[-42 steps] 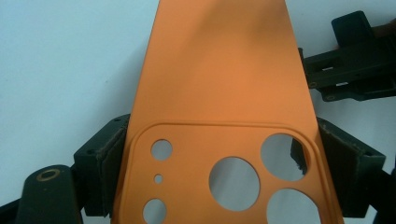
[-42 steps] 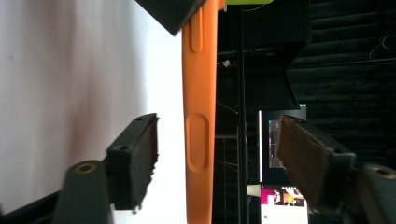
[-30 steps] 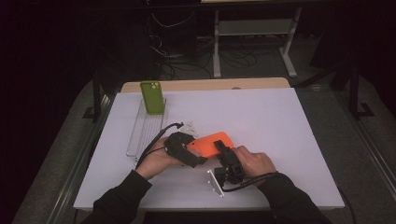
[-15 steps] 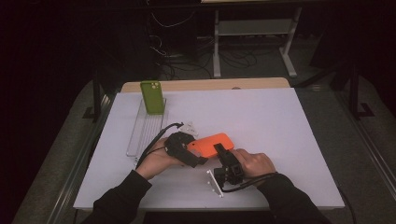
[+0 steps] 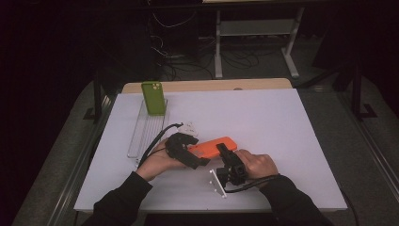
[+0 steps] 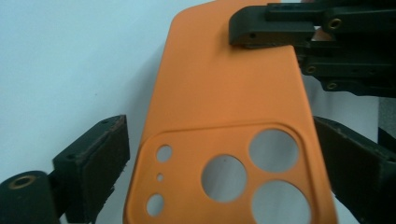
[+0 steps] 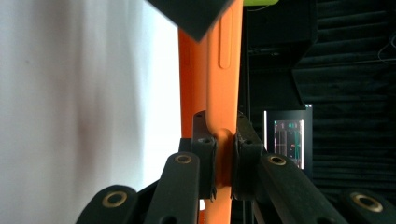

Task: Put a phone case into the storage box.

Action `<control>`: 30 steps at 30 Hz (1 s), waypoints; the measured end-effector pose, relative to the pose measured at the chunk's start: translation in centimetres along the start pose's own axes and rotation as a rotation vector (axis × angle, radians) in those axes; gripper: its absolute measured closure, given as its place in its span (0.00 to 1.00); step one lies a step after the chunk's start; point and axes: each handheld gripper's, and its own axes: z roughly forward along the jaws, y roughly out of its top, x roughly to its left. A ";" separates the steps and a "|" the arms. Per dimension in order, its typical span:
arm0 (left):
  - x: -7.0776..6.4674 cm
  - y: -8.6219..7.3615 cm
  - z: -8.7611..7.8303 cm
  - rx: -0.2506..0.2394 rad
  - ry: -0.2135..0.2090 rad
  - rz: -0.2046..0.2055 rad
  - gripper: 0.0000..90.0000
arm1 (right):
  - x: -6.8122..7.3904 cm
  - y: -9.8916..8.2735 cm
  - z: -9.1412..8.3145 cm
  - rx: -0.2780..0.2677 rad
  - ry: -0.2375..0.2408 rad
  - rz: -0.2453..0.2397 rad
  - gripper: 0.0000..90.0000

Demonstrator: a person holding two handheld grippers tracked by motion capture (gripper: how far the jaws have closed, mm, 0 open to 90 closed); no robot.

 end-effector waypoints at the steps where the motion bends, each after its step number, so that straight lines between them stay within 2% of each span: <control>1: -0.1 0.0 0.0 -0.005 -0.006 -0.005 0.05 | 0.0 0.0 0.0 -0.002 0.002 0.023 0.90; 2: -0.1 0.0 -0.1 -0.015 -0.003 0.000 0.02 | 0.0 -0.1 0.0 0.000 0.000 0.035 0.90; 5: 0.1 0.0 -0.3 -0.031 0.003 0.014 0.00 | -0.2 -0.3 0.1 0.008 0.003 0.061 0.90; 6: 0.1 0.0 -0.4 -0.036 -0.003 0.001 0.00 | -0.3 -0.3 0.1 0.010 0.007 0.073 0.90; 7: 0.2 -0.1 -0.5 -0.039 0.001 0.010 0.00 | -0.4 -0.4 0.2 0.012 0.014 0.091 0.90; 8: 0.2 -0.1 -0.6 -0.050 0.001 0.002 0.00 | -0.5 -0.5 0.2 0.015 0.024 0.110 0.90; 9: 0.4 -0.1 -0.8 -0.036 0.005 0.029 0.00 | -0.6 -0.7 0.2 0.021 0.034 0.115 0.90; 10: 0.4 -0.1 -0.8 -0.047 0.005 0.013 0.00 | -0.7 -0.8 0.2 0.031 0.039 0.133 0.90; 11: 0.5 -0.1 -0.9 -0.052 0.011 0.012 0.00 | -0.6 -0.9 0.3 0.037 0.053 0.175 0.90; 12: 0.6 -0.1 -1.0 -0.051 0.011 0.015 0.00 | -0.9 -1.0 0.2 0.044 0.071 0.180 0.90; 13: 0.6 -0.1 -1.0 -0.055 0.013 0.015 0.00 | -1.0 -1.1 0.2 0.054 0.087 0.212 0.90; 15: 0.7 -0.1 -1.2 -0.064 0.021 0.004 0.00 | -1.5 -1.3 0.4 0.043 0.092 0.249 0.90; 16: 0.7 -0.1 -1.3 -0.070 0.023 0.000 0.00 | -1.5 -1.3 0.4 0.047 0.099 0.316 0.90; 20: 0.8 -0.1 -1.4 -0.091 0.023 -0.019 0.00 | -2.3 -2.1 0.7 0.049 0.143 0.425 0.90; 21: 0.8 -0.1 -1.4 -0.094 0.022 -0.021 0.00 | -2.3 -2.1 0.6 0.058 0.156 0.492 0.90; 22: 0.9 0.0 -1.5 -0.094 0.023 -0.018 0.00 | -2.4 -2.2 0.6 0.061 0.164 0.528 0.90; 23: 0.8 0.0 -1.4 -0.106 0.022 -0.032 0.00 | -2.6 -2.4 0.6 0.064 0.176 0.548 0.90; 24: 0.7 0.0 -1.4 -0.118 0.024 -0.042 0.00 | -2.6 -2.4 0.7 0.060 0.196 0.602 0.90; 25: 0.9 0.0 -1.4 -0.118 0.028 -0.029 0.00 | -2.7 -2.6 0.8 0.058 0.204 0.628 0.90; 28: 0.9 0.1 -1.4 -0.126 0.041 -0.043 0.00 | -3.0 -3.1 0.9 0.064 0.233 0.702 0.90; 30: 1.1 0.2 -1.5 -0.129 0.051 -0.036 0.00 | -3.2 -3.2 1.0 0.061 0.260 0.769 0.90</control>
